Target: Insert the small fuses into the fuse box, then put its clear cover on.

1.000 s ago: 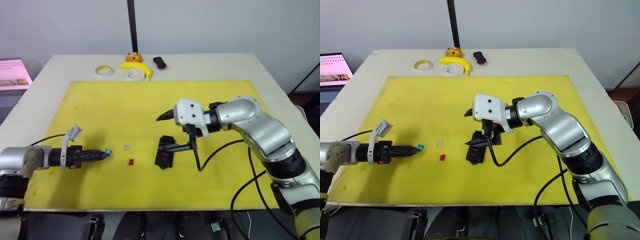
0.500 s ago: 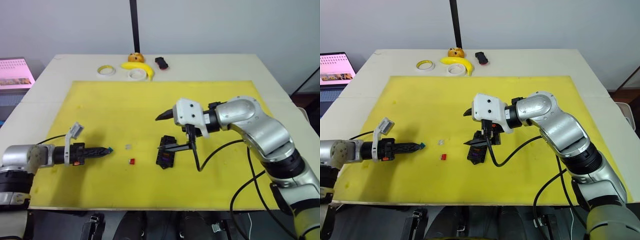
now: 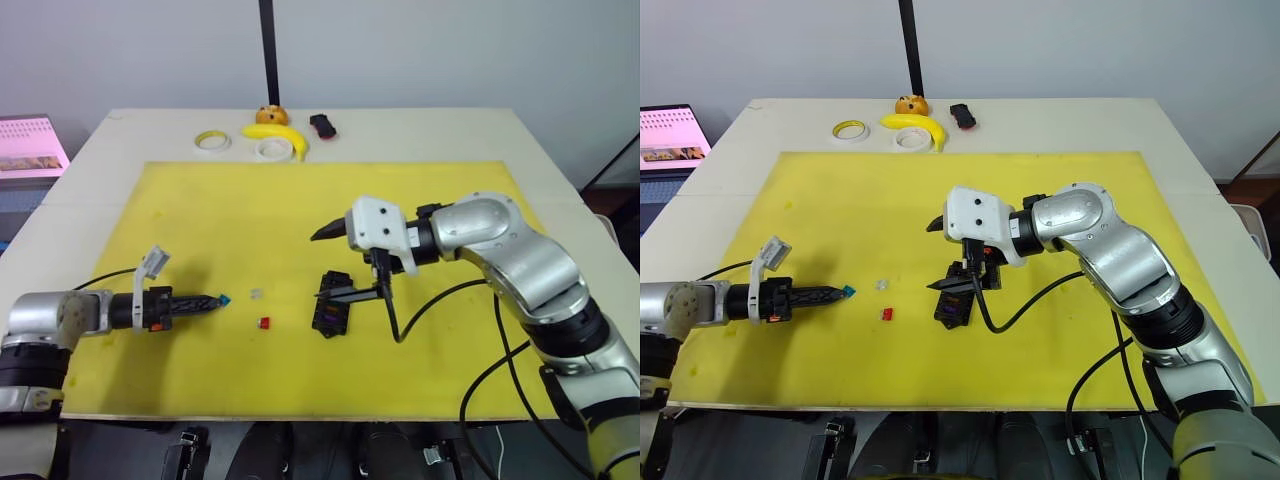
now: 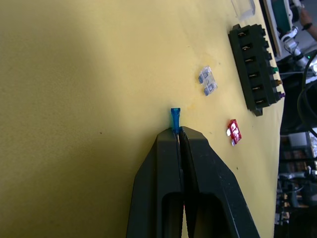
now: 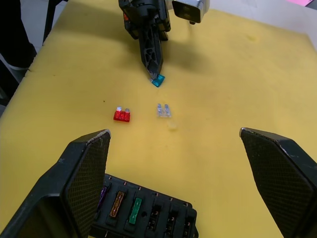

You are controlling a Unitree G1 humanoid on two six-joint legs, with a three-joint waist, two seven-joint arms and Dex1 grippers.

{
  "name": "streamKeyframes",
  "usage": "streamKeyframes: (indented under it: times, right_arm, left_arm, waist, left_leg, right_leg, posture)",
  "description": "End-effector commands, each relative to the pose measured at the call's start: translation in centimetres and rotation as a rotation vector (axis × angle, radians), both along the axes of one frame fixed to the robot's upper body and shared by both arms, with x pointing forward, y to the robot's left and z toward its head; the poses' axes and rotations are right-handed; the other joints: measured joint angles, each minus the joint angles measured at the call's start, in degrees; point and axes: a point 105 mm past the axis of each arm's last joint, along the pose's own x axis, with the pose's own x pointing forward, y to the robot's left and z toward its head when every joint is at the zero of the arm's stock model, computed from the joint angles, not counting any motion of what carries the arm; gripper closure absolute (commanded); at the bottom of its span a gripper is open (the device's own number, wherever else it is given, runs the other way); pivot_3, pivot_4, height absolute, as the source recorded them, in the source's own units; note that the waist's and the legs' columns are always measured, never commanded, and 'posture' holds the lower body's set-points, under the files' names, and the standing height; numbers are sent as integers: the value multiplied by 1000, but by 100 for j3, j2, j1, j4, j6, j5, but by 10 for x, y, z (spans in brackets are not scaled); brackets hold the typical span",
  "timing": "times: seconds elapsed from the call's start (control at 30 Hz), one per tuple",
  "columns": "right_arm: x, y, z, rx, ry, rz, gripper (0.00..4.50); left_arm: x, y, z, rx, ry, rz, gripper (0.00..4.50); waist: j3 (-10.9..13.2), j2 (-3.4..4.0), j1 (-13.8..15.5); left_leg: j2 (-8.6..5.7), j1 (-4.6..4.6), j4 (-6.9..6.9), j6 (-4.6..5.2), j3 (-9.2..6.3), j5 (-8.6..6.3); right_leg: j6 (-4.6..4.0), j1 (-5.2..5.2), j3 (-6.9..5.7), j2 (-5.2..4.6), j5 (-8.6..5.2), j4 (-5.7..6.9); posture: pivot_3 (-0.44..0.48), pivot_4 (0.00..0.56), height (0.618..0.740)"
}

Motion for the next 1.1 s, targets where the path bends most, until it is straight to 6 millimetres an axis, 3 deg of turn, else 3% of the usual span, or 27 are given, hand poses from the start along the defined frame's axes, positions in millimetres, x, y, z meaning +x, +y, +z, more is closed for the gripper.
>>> streamKeyframes:
  times: [0.03, 0.17, 0.27, 0.57, 0.7, 0.83, 0.93, 1.1]
  right_arm:
    - [-4, 4, 9, 16, -42, 24, 0]
    - [-5, 4, 8, 19, -33, 24, 0]
    - [-5, 1, 10, 46, 16, 3, 0]
    - [-14, -6, 47, 299, 385, -51, 0]
    - [-16, -3, 55, 371, 518, -53, 0]
    - [-17, 0, 55, 383, 551, -67, 1332]
    - [-13, 1, 53, 393, 557, -102, 2707]
    - [-16, 4, 53, 395, 575, -90, 2707]
  left_arm:
    - [0, 5, -1, 5, -12, 28, 4460]
    - [-3, 4, 6, -4, -42, 15, 4460]
    - [-2, -3, 31, -40, -124, -8, 4460]
    - [-34, -68, 126, -170, -426, -269, 4460]
    - [-34, -89, 141, -186, -515, -311, 4460]
    - [-38, -98, 142, -196, -529, -348, 4500]
    - [-37, -101, 147, -209, -542, -352, 4500]
    - [-38, -105, 154, -222, -558, -367, 4500]
  waist:
    - [0, 0, -3]
    - [0, 0, -11]
    - [0, -1, -12]
    - [1, -4, -4]
    - [0, -3, -19]
    - [1, -2, -40]
    - [0, -3, -28]
    - [0, -3, -24]
  left_leg:
    - [0, 0, 0, 0, 0, 0]
    - [1, 1, 0, 0, 0, 0]
    - [2, 1, 0, 0, 0, 0]
    - [-5, -6, -1, 0, -7, 0]
    - [-7, -3, -3, -1, -8, 0]
    - [-8, 3, -8, -3, -1, 1]
    - [-8, 3, -8, -3, -1, 1]
    - [-8, 2, -7, -2, -1, 1]
  right_leg:
    - [0, 0, 0, 0, 0, 0]
    - [0, 0, 1, 0, 0, 0]
    - [0, -1, 1, 0, 0, 0]
    - [-1, -2, 0, -39, 0, -4]
    - [-1, 0, -1, -39, 1, -4]
    - [-1, -2, -2, -30, 0, -1]
    - [-1, 0, -2, -18, 1, -2]
    - [-1, 0, -1, -12, 0, -3]
  posture:
    - [0, 150, 740]
    - [0, 150, 740]
    - [0, 150, 740]
    - [0, 150, 740]
    - [0, 150, 740]
    - [0, 150, 740]
    - [0, 150, 740]
    - [0, 150, 740]
